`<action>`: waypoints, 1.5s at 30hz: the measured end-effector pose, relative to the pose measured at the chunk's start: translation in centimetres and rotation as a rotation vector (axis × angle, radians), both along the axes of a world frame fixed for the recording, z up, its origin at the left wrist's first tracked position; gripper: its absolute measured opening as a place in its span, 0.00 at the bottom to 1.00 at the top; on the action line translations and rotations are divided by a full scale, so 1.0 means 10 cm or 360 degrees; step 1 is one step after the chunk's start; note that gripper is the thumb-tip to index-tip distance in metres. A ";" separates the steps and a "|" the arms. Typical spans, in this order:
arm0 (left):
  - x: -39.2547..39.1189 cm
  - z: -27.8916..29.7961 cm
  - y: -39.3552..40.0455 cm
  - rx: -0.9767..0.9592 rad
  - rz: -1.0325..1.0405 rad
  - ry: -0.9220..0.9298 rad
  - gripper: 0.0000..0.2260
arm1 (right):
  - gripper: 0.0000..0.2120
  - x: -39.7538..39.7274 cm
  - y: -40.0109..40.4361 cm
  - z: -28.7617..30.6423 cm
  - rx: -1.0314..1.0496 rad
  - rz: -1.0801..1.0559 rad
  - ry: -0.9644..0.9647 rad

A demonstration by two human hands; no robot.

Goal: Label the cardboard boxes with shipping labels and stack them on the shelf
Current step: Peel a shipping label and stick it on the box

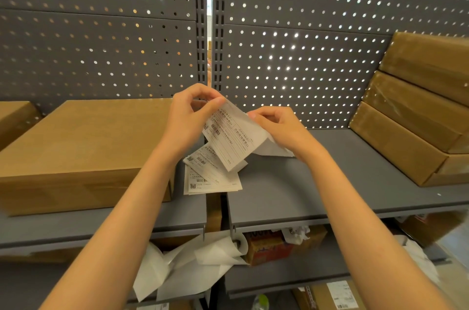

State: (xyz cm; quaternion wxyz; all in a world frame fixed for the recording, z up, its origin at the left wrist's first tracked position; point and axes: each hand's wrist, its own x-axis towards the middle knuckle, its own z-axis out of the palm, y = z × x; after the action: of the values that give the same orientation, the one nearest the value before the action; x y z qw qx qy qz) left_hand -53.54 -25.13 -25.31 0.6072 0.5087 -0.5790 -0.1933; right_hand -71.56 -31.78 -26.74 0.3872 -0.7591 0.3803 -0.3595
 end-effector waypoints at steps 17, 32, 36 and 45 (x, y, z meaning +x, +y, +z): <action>0.06 0.12 0.03 -0.0029 0.0087 0.0208 0.05 | 0.10 -0.07 0.06 -0.05 0.0014 -0.0060 0.0009; 0.12 0.16 0.07 0.0064 0.0158 0.0518 0.06 | 0.10 -0.14 -0.02 -0.19 0.0006 -0.0114 0.0059; 0.12 0.18 0.07 0.0055 0.0171 0.0587 0.03 | 0.10 -0.15 -0.03 -0.22 0.0014 -0.0123 0.0069; 0.18 0.21 0.10 0.0041 0.0182 0.0703 0.03 | 0.09 -0.18 -0.09 -0.26 0.0008 -0.0149 0.0099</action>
State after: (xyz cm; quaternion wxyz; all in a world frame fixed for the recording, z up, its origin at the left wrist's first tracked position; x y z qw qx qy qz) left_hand -51.71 -24.13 -23.18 0.7226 0.4938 -0.3997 -0.2725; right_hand -73.34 -32.64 -29.39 0.3599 -0.7503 0.4281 -0.3526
